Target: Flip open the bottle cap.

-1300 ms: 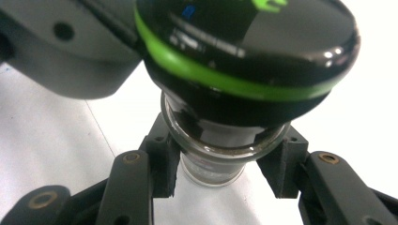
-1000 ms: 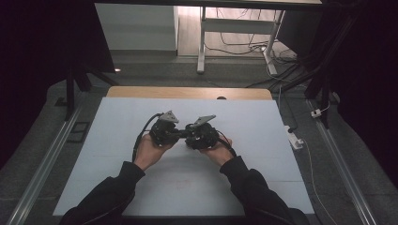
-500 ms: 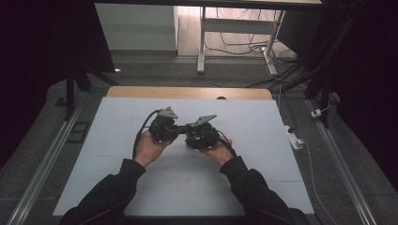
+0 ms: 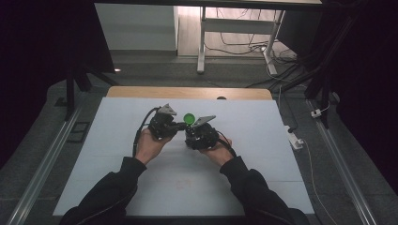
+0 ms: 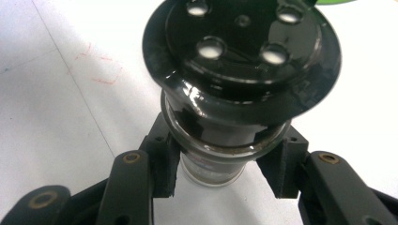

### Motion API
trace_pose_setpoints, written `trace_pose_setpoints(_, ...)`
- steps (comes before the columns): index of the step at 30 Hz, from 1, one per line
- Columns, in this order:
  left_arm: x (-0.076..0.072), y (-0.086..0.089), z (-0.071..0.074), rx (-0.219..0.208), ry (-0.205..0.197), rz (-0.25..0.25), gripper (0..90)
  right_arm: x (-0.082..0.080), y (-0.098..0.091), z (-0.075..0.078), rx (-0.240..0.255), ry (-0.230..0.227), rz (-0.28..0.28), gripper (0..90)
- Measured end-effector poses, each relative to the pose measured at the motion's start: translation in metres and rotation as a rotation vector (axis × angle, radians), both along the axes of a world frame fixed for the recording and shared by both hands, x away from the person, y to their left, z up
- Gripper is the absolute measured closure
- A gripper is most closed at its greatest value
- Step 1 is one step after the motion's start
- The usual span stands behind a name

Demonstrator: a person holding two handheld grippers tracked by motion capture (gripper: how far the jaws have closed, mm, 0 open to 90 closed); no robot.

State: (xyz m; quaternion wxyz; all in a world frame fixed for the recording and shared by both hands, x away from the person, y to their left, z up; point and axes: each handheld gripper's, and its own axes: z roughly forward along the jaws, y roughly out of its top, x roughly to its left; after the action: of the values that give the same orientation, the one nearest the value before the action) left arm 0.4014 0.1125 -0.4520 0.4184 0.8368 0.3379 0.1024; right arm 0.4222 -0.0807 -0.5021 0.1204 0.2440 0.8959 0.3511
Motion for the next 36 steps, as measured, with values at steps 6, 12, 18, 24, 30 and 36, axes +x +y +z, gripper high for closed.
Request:
trace_pose_setpoints(6, -0.004, -0.001, 0.002, 0.011, -0.012, -0.010, 85.8, 0.000, 0.000, 0.000, -0.002, 0.002, -0.003, 52.7)
trace_pose_setpoints(12, -0.007, 0.002, 0.004, 0.011, -0.015, -0.011, 77.7, -0.001, 0.000, 0.001, -0.004, 0.003, -0.009, 52.3)
trace_pose_setpoints(18, -0.012, 0.008, 0.007, -0.005, -0.013, -0.008, 68.0, -0.001, -0.002, 0.002, 0.005, 0.022, -0.020, 45.3)
trace_pose_setpoints(24, -0.018, 0.011, 0.010, -0.001, -0.014, -0.020, 55.3, -0.008, -0.006, 0.009, 0.049, 0.046, -0.010, 36.7)
trace_pose_setpoints(30, -0.027, 0.016, 0.010, 0.009, 0.002, -0.034, 38.8, -0.013, -0.011, 0.014, 0.071, 0.059, -0.009, 29.8)
trace_pose_setpoints(36, -0.037, 0.022, 0.004, -0.011, 0.033, -0.027, 20.6, -0.022, -0.023, 0.017, 0.071, 0.063, -0.015, 24.5)
